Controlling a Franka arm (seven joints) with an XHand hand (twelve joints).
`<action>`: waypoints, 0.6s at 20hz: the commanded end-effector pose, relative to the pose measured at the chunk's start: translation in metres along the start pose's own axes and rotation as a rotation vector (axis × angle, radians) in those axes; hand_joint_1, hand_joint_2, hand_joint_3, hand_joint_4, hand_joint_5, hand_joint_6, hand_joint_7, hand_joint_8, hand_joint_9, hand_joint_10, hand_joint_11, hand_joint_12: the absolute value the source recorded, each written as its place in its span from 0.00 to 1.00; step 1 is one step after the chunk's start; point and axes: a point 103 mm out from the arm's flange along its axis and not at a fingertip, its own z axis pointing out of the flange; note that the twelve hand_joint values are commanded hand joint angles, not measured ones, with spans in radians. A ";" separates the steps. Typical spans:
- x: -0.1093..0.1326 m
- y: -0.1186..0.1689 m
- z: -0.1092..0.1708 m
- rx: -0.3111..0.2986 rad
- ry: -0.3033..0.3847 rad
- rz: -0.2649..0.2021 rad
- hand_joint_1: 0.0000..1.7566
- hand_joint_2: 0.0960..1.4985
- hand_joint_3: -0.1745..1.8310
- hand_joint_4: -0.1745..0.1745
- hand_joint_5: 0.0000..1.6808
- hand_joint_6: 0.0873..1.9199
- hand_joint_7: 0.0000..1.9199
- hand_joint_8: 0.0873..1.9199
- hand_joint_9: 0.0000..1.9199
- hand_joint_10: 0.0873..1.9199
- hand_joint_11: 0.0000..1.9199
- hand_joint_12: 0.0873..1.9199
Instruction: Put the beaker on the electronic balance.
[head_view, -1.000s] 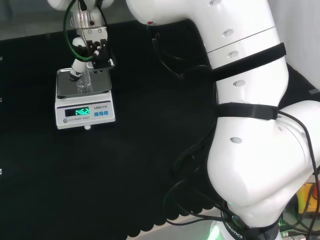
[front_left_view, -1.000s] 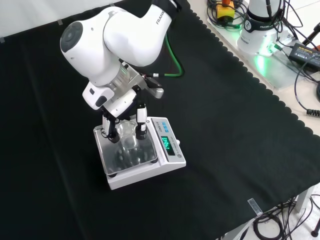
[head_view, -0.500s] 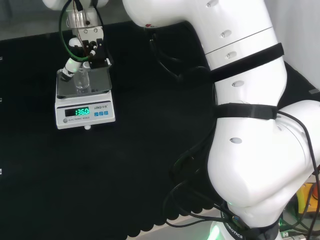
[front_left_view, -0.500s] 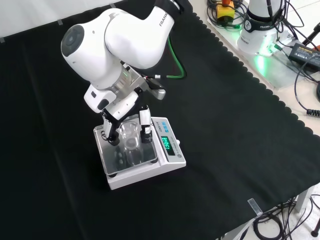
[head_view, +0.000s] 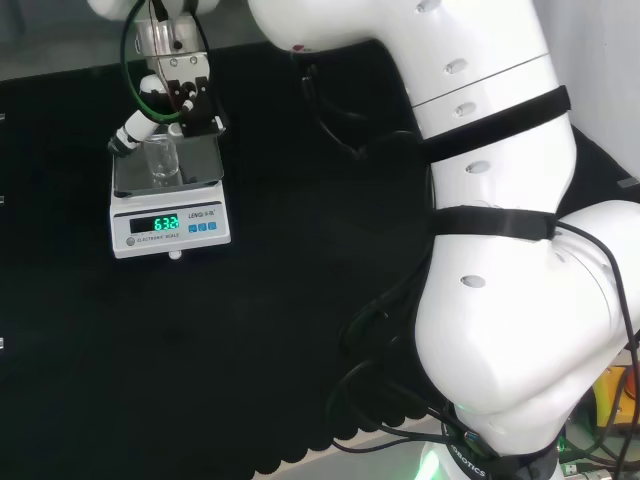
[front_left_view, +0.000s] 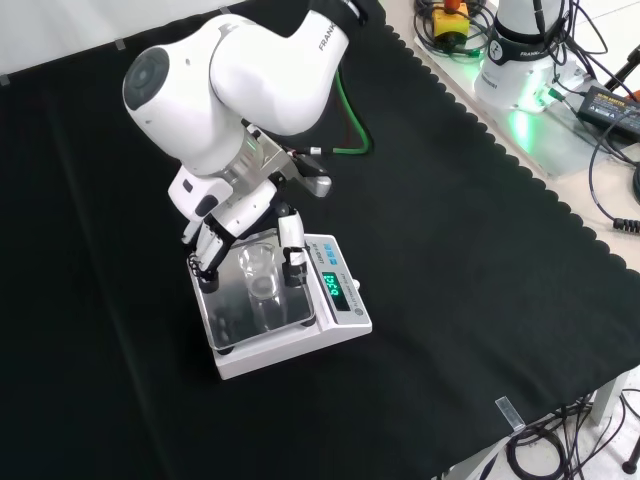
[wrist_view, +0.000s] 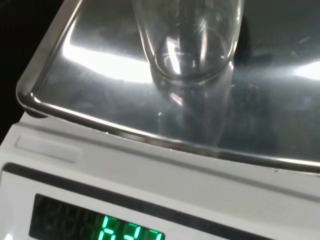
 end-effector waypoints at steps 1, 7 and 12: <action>-0.017 -0.023 -0.038 -0.112 0.019 0.005 0.25 0.45 0.21 0.32 0.16 0.18 0.12 0.40 0.23 0.00 0.06 0.78; -0.044 -0.074 -0.066 -0.172 0.006 0.033 0.25 0.47 0.19 0.32 0.18 0.13 0.12 0.39 0.24 0.00 0.10 0.76; -0.068 -0.116 -0.072 -0.186 0.001 0.077 0.26 0.50 0.15 0.32 0.20 0.09 0.13 0.40 0.12 0.39 0.16 0.74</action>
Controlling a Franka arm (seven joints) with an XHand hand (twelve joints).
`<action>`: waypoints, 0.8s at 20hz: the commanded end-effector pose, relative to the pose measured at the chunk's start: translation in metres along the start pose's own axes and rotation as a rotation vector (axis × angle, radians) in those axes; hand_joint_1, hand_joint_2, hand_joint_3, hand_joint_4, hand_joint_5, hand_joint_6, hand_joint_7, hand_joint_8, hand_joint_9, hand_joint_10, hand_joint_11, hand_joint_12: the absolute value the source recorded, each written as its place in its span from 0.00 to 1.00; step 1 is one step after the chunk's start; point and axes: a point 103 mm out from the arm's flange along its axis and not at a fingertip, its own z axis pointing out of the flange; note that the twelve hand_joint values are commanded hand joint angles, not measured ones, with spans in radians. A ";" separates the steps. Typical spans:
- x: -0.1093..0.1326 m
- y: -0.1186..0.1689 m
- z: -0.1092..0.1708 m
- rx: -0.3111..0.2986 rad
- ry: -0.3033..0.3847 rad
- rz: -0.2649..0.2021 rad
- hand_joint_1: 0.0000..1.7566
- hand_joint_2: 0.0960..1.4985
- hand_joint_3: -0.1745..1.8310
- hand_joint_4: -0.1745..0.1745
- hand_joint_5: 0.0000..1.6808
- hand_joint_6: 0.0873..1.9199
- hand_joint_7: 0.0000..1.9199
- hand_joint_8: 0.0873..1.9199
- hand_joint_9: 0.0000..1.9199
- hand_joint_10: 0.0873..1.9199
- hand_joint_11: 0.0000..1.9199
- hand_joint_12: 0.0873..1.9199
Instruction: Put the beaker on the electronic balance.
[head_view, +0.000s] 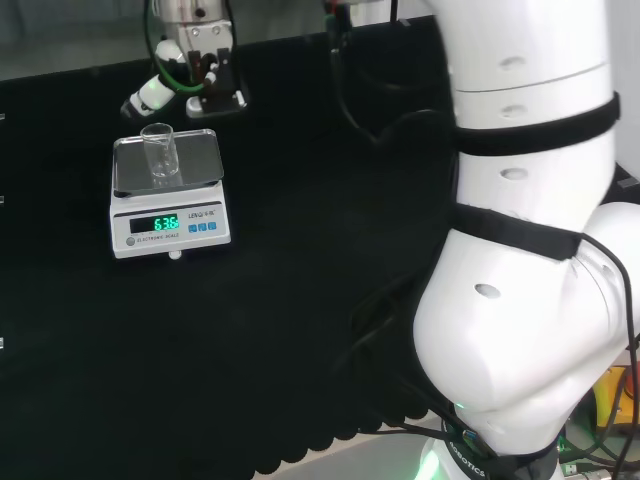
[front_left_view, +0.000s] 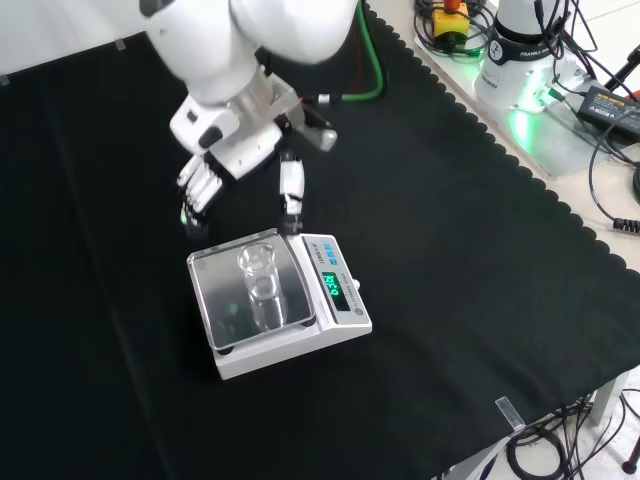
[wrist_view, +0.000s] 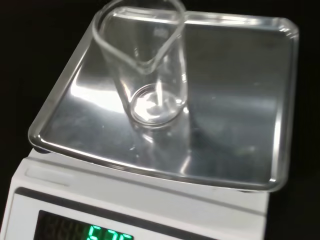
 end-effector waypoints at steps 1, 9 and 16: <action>-0.048 -0.066 -0.030 -0.077 -0.005 0.069 0.26 0.51 0.15 0.31 0.20 0.09 0.13 0.40 0.12 0.41 0.16 0.74; -0.080 -0.137 -0.027 -0.113 0.047 0.119 0.26 0.51 0.15 0.31 0.20 0.09 0.13 0.40 0.12 0.44 0.18 0.73; -0.086 -0.164 -0.018 -0.120 0.079 0.128 0.27 0.52 0.15 0.31 0.20 0.09 0.13 0.40 0.13 0.44 0.19 0.73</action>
